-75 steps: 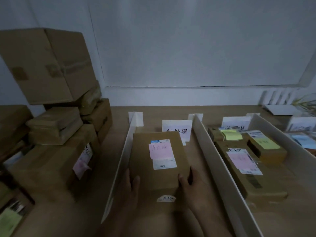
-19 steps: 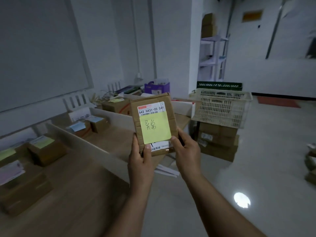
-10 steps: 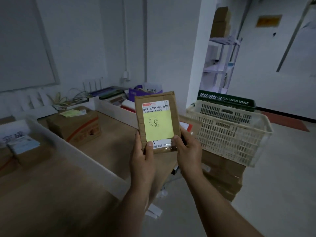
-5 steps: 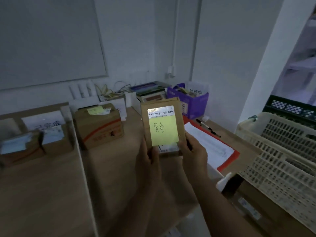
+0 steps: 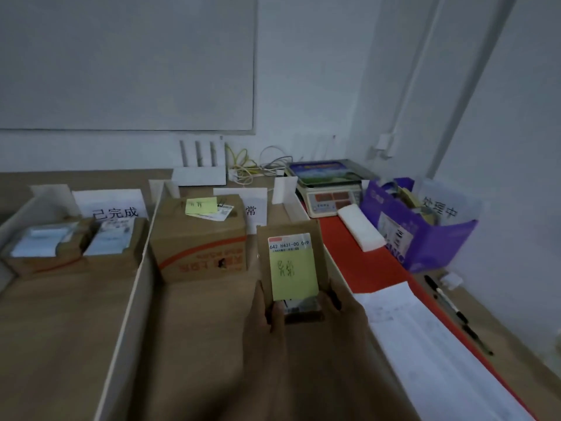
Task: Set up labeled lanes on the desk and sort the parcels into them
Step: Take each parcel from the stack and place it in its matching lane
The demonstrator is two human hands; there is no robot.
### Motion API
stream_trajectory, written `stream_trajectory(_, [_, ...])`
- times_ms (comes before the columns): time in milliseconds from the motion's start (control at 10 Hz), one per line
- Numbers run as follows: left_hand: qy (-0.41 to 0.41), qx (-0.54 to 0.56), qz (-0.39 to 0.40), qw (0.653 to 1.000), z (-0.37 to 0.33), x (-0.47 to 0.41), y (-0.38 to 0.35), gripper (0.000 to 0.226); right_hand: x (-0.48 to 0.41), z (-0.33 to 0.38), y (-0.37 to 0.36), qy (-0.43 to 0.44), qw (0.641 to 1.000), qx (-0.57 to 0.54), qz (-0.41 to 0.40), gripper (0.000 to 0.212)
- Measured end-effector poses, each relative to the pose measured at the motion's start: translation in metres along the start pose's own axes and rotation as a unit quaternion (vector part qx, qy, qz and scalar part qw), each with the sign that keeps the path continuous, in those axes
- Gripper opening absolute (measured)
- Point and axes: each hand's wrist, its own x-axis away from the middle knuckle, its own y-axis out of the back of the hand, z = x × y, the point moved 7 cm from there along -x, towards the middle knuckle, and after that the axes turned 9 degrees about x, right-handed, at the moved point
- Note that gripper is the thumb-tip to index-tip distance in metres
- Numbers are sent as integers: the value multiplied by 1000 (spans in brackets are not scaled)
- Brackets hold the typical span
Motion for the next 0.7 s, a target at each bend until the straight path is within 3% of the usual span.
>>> stream_trajectory(100, [14, -24, 2, 1000, 17, -28, -16, 54, -55, -57, -12, 229, 923, -302, 65, 43])
stream_trajectory(200, [54, -55, 36, 996, 40, -49, -30, 58, -63, -71, -23, 24, 999, 20, -30, 42])
stream_trajectory(300, [66, -60, 46, 995, 58, -68, -42, 59, -61, -92, -28, -148, 984, 37, -88, 30])
stream_trajectory(400, [39, -75, 57, 995, 67, -90, -50, 50, -91, -99, -43, -181, 980, 46, -63, 32])
stream_trajectory(700, [28, -99, 31, 994, 60, -175, -72, 49, -171, -96, -57, -170, 979, 82, -71, 24])
